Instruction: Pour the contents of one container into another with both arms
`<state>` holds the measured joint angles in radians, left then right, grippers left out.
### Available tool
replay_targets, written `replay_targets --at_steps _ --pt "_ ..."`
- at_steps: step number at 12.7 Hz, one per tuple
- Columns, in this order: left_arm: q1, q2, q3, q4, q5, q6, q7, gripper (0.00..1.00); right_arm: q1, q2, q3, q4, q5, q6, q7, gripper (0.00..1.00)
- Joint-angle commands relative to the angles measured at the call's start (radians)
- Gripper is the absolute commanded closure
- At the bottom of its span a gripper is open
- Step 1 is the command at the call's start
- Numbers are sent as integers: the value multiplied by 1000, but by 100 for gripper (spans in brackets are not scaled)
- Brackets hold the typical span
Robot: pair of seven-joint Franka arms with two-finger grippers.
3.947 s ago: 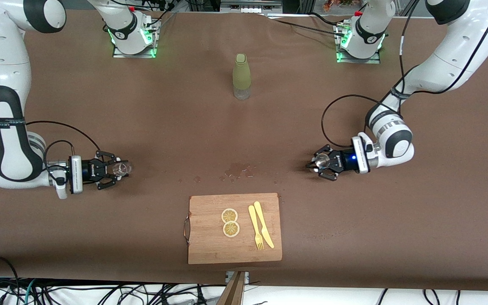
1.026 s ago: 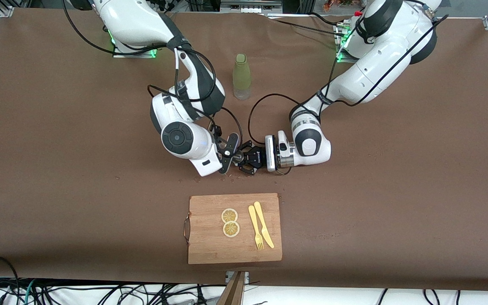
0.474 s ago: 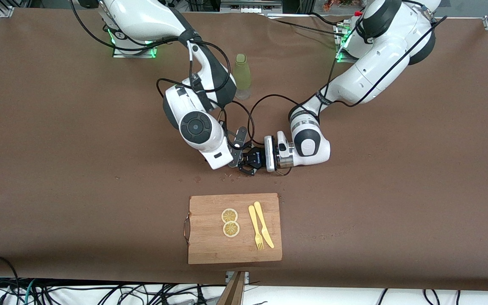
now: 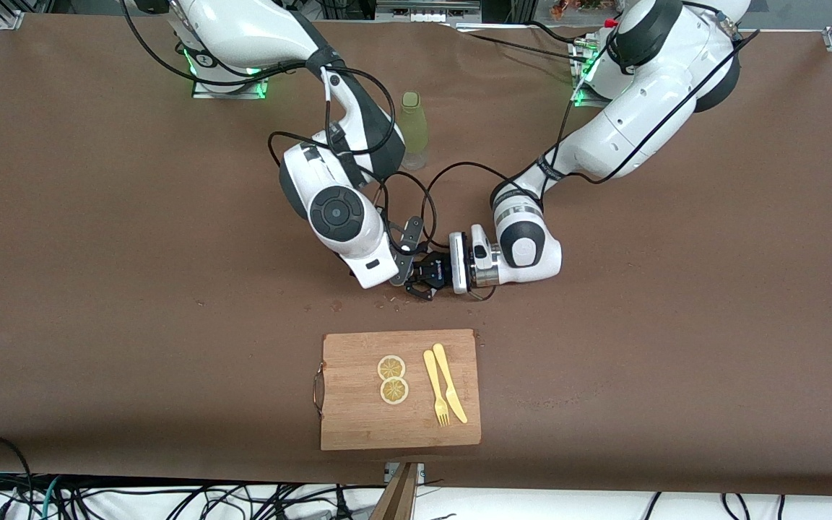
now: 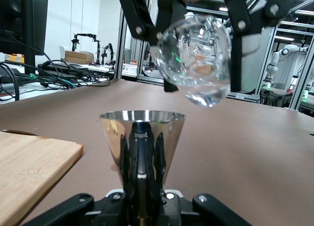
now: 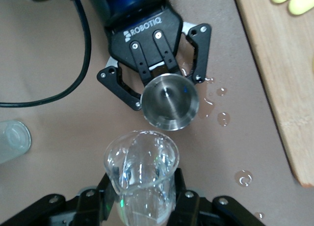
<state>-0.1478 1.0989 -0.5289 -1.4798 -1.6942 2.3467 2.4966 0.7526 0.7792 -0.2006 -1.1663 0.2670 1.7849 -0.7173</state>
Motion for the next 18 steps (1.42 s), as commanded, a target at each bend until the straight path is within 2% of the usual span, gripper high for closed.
replay_targets --at_steps 1,6,8,18 --pt "-13 24 -9 38 -35 13 38 100 13 22 -11 42 -32 -7 39 70" --pt "-15 24 -9 39 -27 13 82 100 13 28 -11 43 -58 -5 39 70" --pt "-15 24 -9 39 -25 13 99 100 25 34 -10 57 -96 -5 55 70" --pt "-16 26 -11 44 -27 14 99 100 42 40 -10 70 -141 -4 73 70"
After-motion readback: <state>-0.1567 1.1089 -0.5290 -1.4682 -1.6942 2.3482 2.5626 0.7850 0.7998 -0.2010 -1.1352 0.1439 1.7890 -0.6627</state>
